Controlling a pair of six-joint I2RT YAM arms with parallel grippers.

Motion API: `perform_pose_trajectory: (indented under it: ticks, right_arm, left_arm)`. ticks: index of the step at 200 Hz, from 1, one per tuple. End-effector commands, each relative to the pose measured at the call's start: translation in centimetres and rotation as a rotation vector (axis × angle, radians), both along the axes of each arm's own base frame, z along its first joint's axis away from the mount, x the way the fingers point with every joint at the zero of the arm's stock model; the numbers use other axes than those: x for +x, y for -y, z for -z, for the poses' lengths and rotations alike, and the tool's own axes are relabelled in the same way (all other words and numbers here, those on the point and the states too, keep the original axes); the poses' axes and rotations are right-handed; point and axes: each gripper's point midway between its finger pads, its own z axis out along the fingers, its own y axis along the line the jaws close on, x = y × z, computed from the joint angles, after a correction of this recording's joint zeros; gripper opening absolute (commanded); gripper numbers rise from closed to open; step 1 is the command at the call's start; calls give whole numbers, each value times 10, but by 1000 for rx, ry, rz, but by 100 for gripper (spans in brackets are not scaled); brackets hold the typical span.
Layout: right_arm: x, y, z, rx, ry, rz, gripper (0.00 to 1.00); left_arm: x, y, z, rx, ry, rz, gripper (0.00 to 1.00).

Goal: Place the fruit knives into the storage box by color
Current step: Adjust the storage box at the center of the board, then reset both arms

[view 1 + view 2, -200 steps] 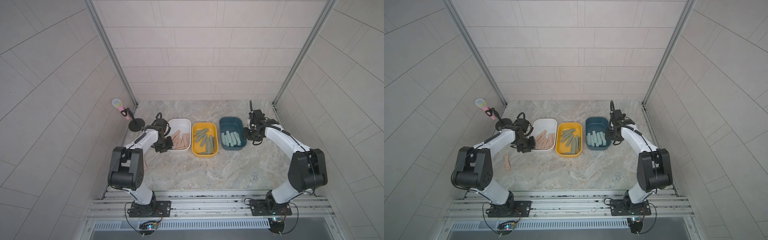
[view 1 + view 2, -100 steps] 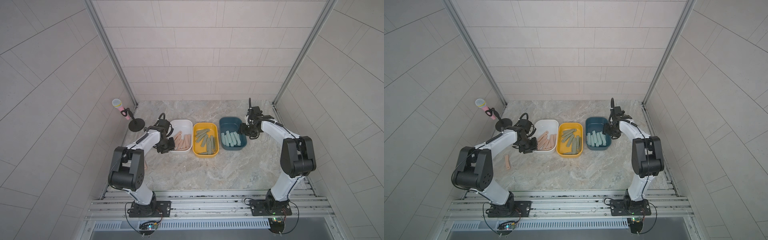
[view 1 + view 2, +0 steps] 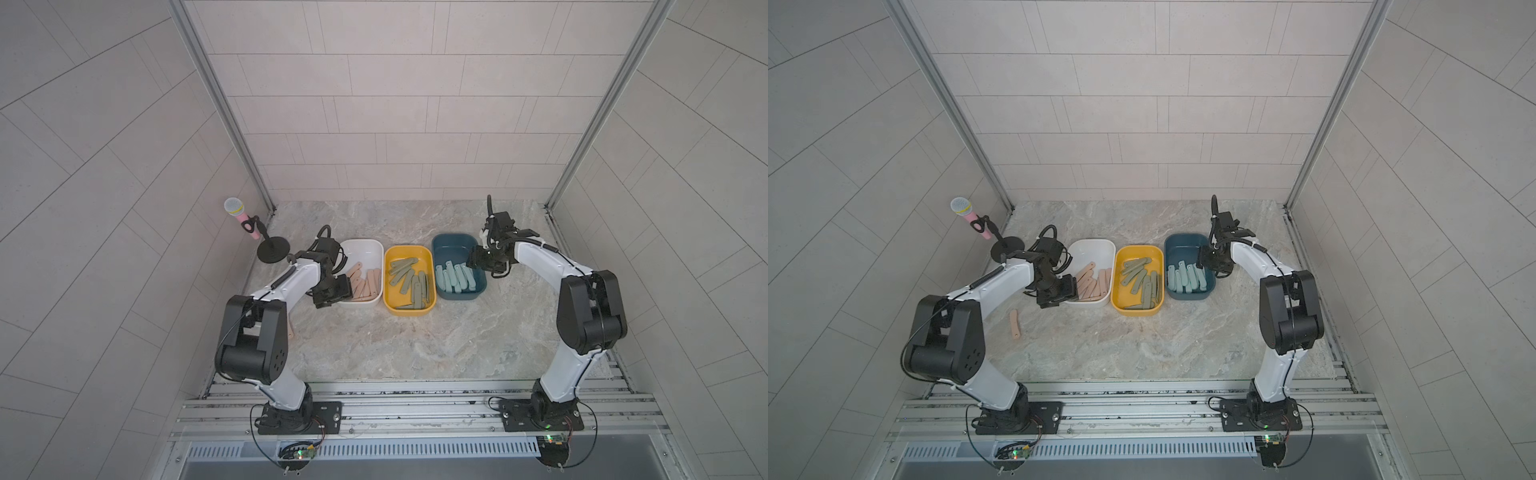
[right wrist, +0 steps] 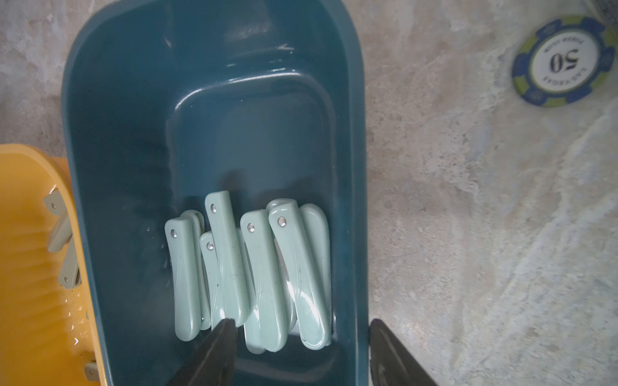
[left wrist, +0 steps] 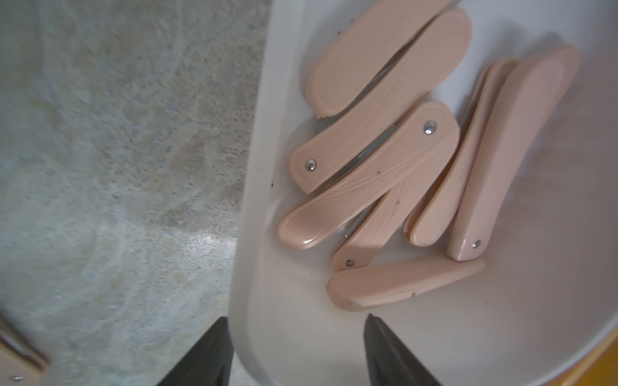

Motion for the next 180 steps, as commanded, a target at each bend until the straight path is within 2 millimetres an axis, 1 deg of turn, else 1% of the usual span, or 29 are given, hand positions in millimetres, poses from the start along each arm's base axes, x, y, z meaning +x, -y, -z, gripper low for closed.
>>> perform_pose_trajectory:
  ticks: [1, 19, 33, 46, 63, 74, 84, 89, 95, 96, 99, 100, 101, 109, 119, 126, 128, 131, 133, 135, 139, 151, 157, 166, 173, 180]
  right_arm:
    - [3, 11, -44, -66, 121, 15, 69]
    - [5, 22, -75, -98, 257, 50, 72]
    - [7, 31, -97, -137, 348, 73, 72]
    - [5, 45, -111, -193, 421, 90, 72]
    - [-4, 69, -121, -243, 495, 161, 72]
    - [-13, 86, -128, -286, 547, 218, 71]
    - [-21, 97, -134, -341, 598, 236, 70]
    - [-25, 102, -135, -362, 624, 234, 70]
    - [-30, 107, -133, -383, 654, 233, 70]
    - [-31, 108, -134, -386, 659, 233, 69]
    - [-33, 110, -132, -396, 668, 233, 68]
    - [-34, 111, -131, -399, 672, 235, 68]
    - [-35, 112, -131, -402, 675, 237, 68]
    - [-44, 119, -127, -429, 694, 248, 65]
    - [-53, 124, -120, -454, 713, 250, 62]
    - [-58, 125, -115, -473, 732, 237, 59]
    - [-59, 125, -115, -478, 743, 233, 59]
    - [-61, 125, -110, -488, 746, 223, 58]
    - [-60, 125, -112, -492, 763, 221, 57]
    - [-62, 125, -104, -497, 759, 215, 57]
    - [-64, 126, -98, -503, 767, 213, 56]
    - [-67, 131, -87, -505, 785, 240, 56]
    - [-67, 132, -82, -497, 774, 228, 56]
    - [-68, 131, -69, -477, 740, 210, 57]
    - [-66, 129, -61, -463, 739, 202, 57]
    - [-65, 126, -51, -453, 744, 182, 57]
  left_arm:
    - [14, -12, -43, 56, 137, 7, 86]
    - [25, -19, -72, 100, 257, 14, 100]
    - [33, -27, -95, 146, 351, 20, 100]
    - [38, -35, -112, 186, 431, 8, 100]
    - [44, -38, -127, 194, 524, -9, 100]
    - [48, -36, -138, 174, 618, -18, 100]
    - [51, -38, -146, 167, 705, -55, 100]
    - [53, -41, -154, 169, 764, -88, 100]
    - [53, -47, -155, 172, 813, -138, 100]
    - [51, -48, -153, 172, 808, -151, 100]
    - [53, -51, -155, 174, 846, -176, 100]
    - [51, -53, -153, 176, 842, -189, 100]
    - [53, -54, -158, 176, 867, -197, 100]
    - [49, -63, -150, 200, 902, -246, 100]
    - [44, -68, -145, 244, 951, -227, 100]
    - [41, -68, -139, 271, 976, -186, 100]
    - [40, -67, -136, 285, 980, -158, 100]
    - [39, -66, -134, 305, 994, -120, 100]
    - [37, -66, -131, 320, 998, -97, 100]
    - [36, -67, -130, 337, 1008, -81, 100]
    - [34, -70, -125, 371, 1019, -70, 100]
    - [28, -85, -110, 467, 1023, -90, 100]
    - [29, -88, -101, 489, 996, -65, 100]
    - [32, -84, -88, 508, 963, 13, 100]
    - [34, -81, -81, 516, 950, 49, 100]
    - [37, -83, -76, 522, 942, 49, 100]
